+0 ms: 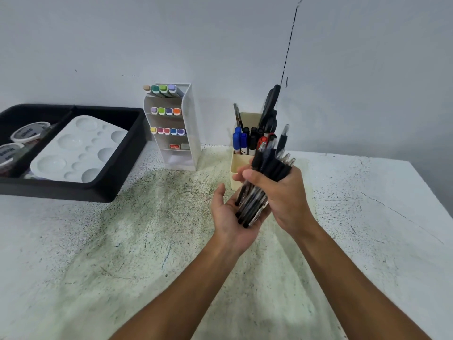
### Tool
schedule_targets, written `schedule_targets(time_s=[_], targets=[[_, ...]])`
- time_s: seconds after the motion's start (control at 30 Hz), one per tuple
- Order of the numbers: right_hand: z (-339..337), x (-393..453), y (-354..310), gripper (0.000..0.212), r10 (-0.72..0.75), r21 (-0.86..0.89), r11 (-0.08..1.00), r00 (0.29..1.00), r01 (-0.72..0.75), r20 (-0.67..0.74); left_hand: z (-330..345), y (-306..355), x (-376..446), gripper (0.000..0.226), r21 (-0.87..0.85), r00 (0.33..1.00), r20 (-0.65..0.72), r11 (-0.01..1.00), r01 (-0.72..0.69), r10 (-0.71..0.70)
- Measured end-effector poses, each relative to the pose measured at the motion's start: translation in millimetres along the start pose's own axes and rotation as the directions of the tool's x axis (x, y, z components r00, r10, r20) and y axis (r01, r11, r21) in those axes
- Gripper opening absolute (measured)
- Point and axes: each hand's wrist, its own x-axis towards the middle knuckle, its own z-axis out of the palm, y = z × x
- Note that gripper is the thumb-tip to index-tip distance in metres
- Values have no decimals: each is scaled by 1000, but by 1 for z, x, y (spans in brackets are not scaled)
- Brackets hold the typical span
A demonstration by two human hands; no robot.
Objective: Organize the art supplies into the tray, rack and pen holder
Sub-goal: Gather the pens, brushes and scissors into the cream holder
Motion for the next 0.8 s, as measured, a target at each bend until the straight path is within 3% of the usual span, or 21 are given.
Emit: schedule_targets(time_s=[0.17,0.27,0.37,0.43,0.53,0.63,0.8], targets=[[-6,13,0,7,42,-104,994,991,-29,126,-3,6,4,55,201,998,38,978,-52,46],[-10,25,-2,8,33,-114,993,979,-10,200,-10,18,9,46,413,984,88,893,-178,155],[-15,43,-12,7,-32,-219,970,953,102,302,-13,43,14,33,608,940,165,720,-336,300],[-16,59,-20,9,-70,-290,937,918,194,389,-8,65,16,23,635,894,245,634,-440,376],[-13,81,-27,14,-59,-330,910,866,252,497,10,97,17,21,644,756,475,408,-647,449],[-9,96,-27,9,19,-364,903,824,230,567,30,121,16,37,608,612,674,159,-778,413],[-11,110,-16,9,135,-459,860,769,223,625,47,141,23,55,565,534,813,-93,-819,233]])
